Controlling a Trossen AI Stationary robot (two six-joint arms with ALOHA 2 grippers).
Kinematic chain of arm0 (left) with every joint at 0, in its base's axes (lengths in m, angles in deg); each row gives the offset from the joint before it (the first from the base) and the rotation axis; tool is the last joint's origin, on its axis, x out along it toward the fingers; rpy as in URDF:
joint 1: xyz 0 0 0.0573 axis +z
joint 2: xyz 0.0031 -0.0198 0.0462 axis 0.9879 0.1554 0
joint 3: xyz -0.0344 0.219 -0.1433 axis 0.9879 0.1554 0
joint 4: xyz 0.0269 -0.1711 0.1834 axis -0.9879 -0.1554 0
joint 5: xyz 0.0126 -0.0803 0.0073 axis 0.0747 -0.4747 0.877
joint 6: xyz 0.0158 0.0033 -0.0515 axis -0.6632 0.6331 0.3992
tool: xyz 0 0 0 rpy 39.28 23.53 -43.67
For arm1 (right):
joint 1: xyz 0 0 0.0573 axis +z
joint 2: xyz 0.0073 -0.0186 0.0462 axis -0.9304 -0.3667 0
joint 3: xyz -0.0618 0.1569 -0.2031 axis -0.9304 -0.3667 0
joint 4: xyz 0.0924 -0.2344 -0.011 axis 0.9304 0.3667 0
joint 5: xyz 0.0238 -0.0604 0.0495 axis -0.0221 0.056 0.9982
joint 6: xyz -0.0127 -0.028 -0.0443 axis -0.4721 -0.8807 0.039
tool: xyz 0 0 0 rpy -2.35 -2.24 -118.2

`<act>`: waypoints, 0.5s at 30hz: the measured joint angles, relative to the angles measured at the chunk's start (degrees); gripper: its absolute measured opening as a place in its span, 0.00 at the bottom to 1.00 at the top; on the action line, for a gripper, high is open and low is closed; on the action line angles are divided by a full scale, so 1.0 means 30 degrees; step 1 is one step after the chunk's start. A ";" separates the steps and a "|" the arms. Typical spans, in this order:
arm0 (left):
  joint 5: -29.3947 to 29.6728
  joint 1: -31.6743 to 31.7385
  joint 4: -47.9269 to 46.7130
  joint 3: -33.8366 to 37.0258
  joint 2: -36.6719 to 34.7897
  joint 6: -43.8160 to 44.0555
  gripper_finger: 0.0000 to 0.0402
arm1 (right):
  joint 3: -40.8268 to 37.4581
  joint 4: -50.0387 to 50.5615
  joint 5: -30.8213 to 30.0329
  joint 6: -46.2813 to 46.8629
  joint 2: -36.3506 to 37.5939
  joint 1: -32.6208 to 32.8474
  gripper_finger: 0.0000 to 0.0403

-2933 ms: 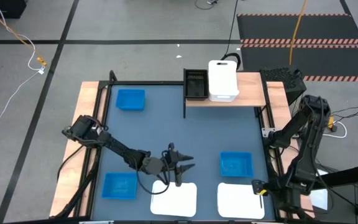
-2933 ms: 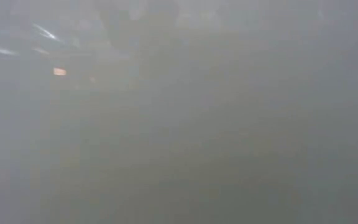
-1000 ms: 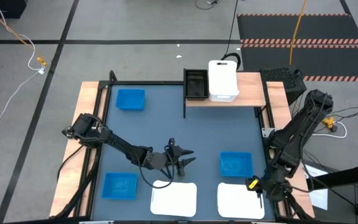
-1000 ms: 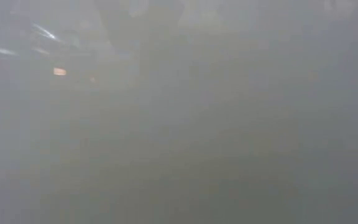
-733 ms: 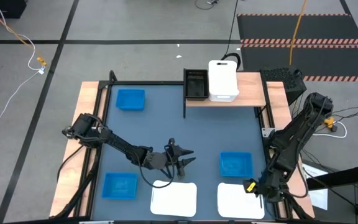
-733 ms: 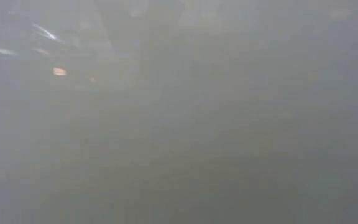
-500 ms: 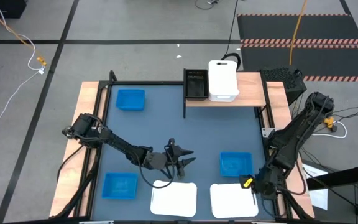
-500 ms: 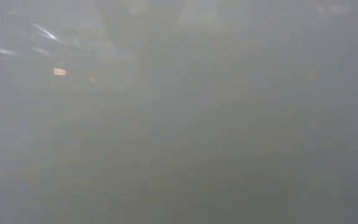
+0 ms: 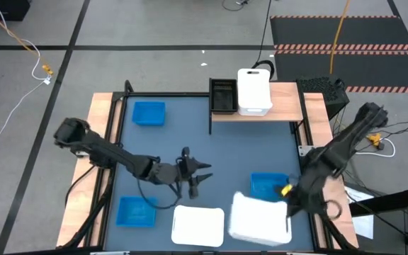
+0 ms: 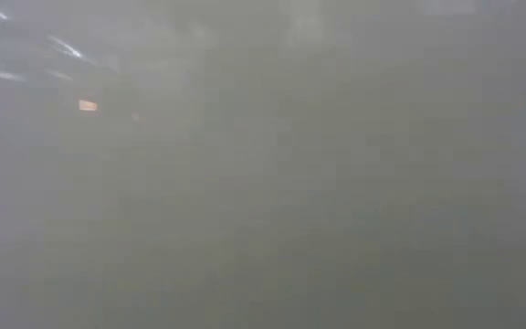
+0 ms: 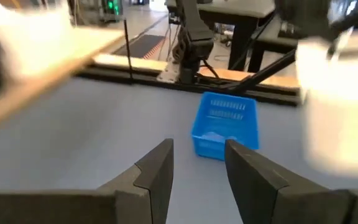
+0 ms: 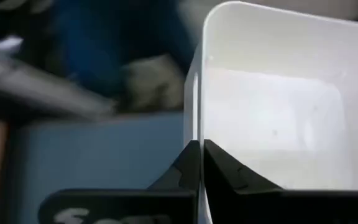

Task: Stack baskets on shelf by color
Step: Stack the right white bin on top of the white bin into the shelf

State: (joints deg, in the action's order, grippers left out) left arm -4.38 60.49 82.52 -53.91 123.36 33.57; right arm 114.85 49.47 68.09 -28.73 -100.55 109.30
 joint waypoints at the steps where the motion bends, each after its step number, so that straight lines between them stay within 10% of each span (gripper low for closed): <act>1: 0.0026 0.0036 -0.0542 0.0000 -0.0503 -0.0935 0.36 | 0.0584 -0.0305 -0.0823 0.0190 0.0531 -0.0554 0.01; 10: 0.1287 0.1290 -0.3070 -0.0007 -0.3318 -0.7528 0.36 | 0.5311 -0.3474 -1.6954 0.1136 0.2064 -0.6099 0.01; 15: 0.0579 0.3173 -0.4146 -0.0007 -0.3187 -0.7725 0.36 | 0.8276 -0.0847 -1.9047 -0.0468 0.0759 -1.0356 0.01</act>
State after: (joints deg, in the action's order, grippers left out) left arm -2.64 70.01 70.08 -53.94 113.80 10.39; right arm 139.68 46.93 10.95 -30.14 -98.27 78.23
